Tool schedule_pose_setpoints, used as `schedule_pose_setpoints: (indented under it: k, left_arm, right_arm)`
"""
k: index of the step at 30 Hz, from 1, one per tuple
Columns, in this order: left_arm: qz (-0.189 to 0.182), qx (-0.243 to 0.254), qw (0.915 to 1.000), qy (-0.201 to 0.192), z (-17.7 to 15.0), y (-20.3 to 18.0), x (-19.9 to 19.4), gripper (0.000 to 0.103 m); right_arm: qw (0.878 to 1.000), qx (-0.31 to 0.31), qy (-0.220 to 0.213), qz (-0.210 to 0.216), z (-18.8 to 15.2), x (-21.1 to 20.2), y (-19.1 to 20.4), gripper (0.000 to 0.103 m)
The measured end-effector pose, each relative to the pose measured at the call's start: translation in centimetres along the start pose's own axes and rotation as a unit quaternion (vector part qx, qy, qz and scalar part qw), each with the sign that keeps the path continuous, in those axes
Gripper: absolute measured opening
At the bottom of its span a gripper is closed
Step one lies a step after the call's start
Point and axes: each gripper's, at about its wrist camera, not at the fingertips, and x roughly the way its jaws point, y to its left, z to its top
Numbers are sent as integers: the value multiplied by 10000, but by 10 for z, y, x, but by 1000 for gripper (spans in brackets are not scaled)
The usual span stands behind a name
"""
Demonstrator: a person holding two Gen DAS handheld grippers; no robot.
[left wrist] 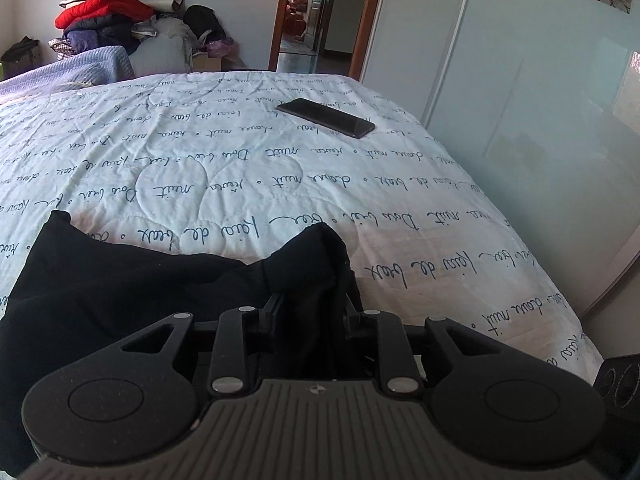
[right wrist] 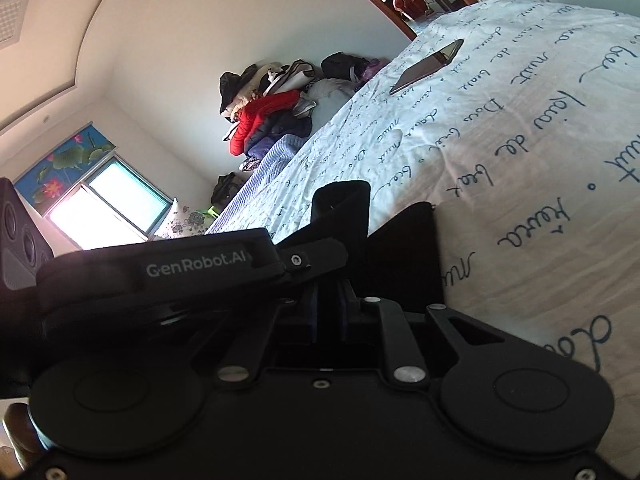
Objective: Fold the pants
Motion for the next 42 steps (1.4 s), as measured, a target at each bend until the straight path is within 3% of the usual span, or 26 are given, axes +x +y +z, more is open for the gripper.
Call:
schedule_pose_setpoints:
  k: [9, 12, 14, 15, 16, 18, 22, 25, 28, 31, 32, 33, 35, 38, 40, 42]
  left_arm:
    - [-288, 36, 9995, 118, -5, -13, 12, 32]
    - [-737, -108, 9967, 309, -7, -8, 10, 32]
    - [-1021, -360, 9938, 235, -7, 2, -1, 36]
    - [-995, -403, 9941, 136, -6, 8, -8, 44]
    - [-808, -395, 9960, 7, -5, 14, -15, 56]
    - [-89, -319, 9991, -276, -1, 28, -27, 70]
    - [1259, -91, 9901, -609, 8, 62, -36, 78]
    - [2044, -216, 9770, -573, 13, 92, -31, 79]
    - [2661, -330, 9622, -474, 14, 119, -27, 82]
    - [2616, -641, 9629, -169, 17, 140, -21, 83]
    - [2453, -750, 9665, -28, 18, 144, -19, 83]
    - [2255, -844, 9705, 98, 17, 148, -17, 83]
    - [2052, -898, 9743, 229, 16, 148, -13, 83]
    - [2068, -721, 9753, 298, 12, 142, -3, 84]
    - [2062, -531, 9764, 365, 9, 134, 1, 84]
    - [1963, -356, 9795, 281, 6, 126, -4, 84]
  right_arm:
    - [9996, 19, -90, -250, 4, -12, -8, 14]
    - [9992, 41, -23, -406, 4, -17, -14, 14]
    - [9986, 58, -91, -522, 5, -28, -20, 14]
    - [9982, 63, -128, -587, 7, -34, -24, 25]
    - [9974, 103, -211, -677, 10, -42, -29, 31]
    - [9953, 106, -438, -861, 19, -54, -35, 33]
    - [9947, -339, -510, -824, 39, -50, -19, 33]
    - [9963, -638, -182, -544, 50, -18, -3, 33]
    - [9951, -742, 178, -622, 53, 18, 3, 34]
    - [9964, -593, 376, -470, 53, 39, 0, 34]
    - [9965, -566, 416, -456, 53, 43, -1, 26]
    - [9961, -595, 415, -508, 53, 45, -1, 9]
    - [9930, -829, 235, -813, 52, 39, 3, 8]
    - [9920, -761, 175, -991, 53, 35, -4, 7]
    - [9906, -764, 392, -1065, 49, 44, -6, 12]
    - [9918, -671, 263, -1051, 48, 36, -5, 24]
